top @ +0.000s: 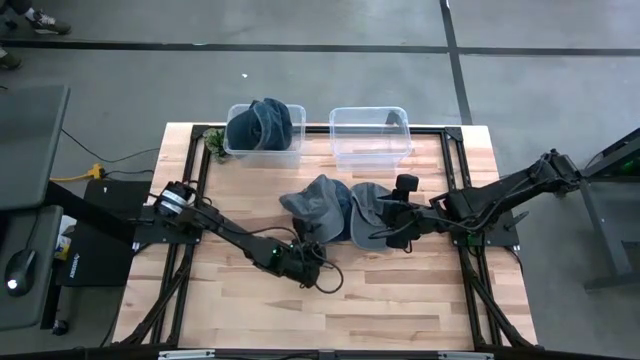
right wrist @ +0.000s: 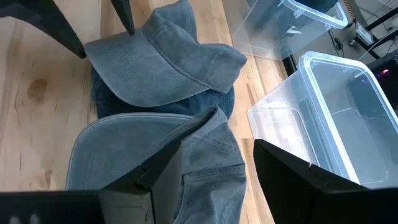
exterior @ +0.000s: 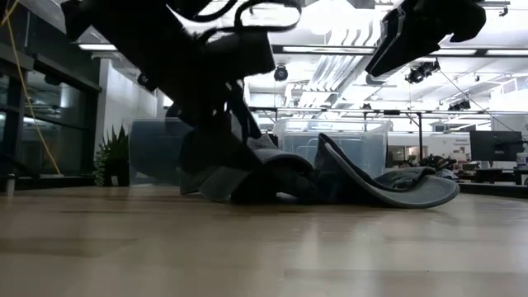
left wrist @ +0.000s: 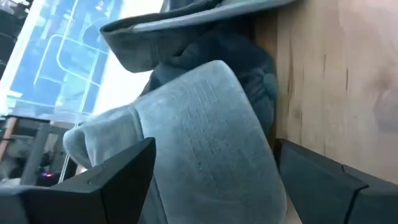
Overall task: Pick & Place hat
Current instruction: Put the left top gray cap into the right transparent bin
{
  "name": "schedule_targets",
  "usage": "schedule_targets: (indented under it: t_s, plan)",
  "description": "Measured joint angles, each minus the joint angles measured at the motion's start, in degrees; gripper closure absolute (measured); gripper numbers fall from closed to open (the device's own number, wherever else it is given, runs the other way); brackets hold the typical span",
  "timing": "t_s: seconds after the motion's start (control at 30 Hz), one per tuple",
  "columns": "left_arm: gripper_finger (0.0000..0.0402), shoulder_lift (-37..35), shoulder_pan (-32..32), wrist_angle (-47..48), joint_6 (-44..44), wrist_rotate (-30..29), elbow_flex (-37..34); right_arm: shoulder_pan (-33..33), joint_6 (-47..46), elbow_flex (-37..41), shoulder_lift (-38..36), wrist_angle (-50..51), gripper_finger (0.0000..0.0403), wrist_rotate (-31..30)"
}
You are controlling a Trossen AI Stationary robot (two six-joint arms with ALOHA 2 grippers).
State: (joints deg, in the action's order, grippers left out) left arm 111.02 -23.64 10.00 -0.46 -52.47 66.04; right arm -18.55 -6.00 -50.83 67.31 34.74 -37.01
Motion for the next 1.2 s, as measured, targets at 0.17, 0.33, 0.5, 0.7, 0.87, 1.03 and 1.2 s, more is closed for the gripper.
schedule_targets:
  t_s: [0.17, 0.33, 0.5, 0.7, 0.87, 1.03, 1.2]
  plan:
    - [0.0079, -0.19, 0.02, 0.87, -1.47, 0.75, 0.06, 0.00, -0.15, 0.00, 0.00, 0.07, 0.0210, -0.02]
    - [0.0079, -0.20, 0.02, 1.00, -1.52, 0.80, 0.05, 0.00, -0.42, 0.00, 0.00, 0.11, 0.0210, -0.04]
    - [0.0091, -0.20, 0.67, 1.28, -1.67, 0.72, 0.04, 0.00, -0.46, 0.00, 0.00, 0.11, 0.0210, -0.04]
    - [0.0163, -0.20, 1.16, 0.43, -4.34, 0.46, 0.04, 0.00, -0.40, 0.00, 0.00, 0.13, 0.0210, -0.04]
    - [0.0247, -0.20, 1.11, 0.42, -4.46, 1.25, 0.04, 0.00, -0.26, 0.00, 0.00, 0.13, 0.0210, -0.04]
    - [0.0338, -0.20, 1.14, 0.45, -5.63, 3.11, 0.04, 0.00, -0.24, 0.00, 0.00, 0.13, 0.0210, -0.04]
    - [0.0394, -0.20, 1.14, 0.46, -6.09, 3.50, 0.04, 0.00, -0.30, 0.00, 0.00, 0.13, 0.0210, -0.04]
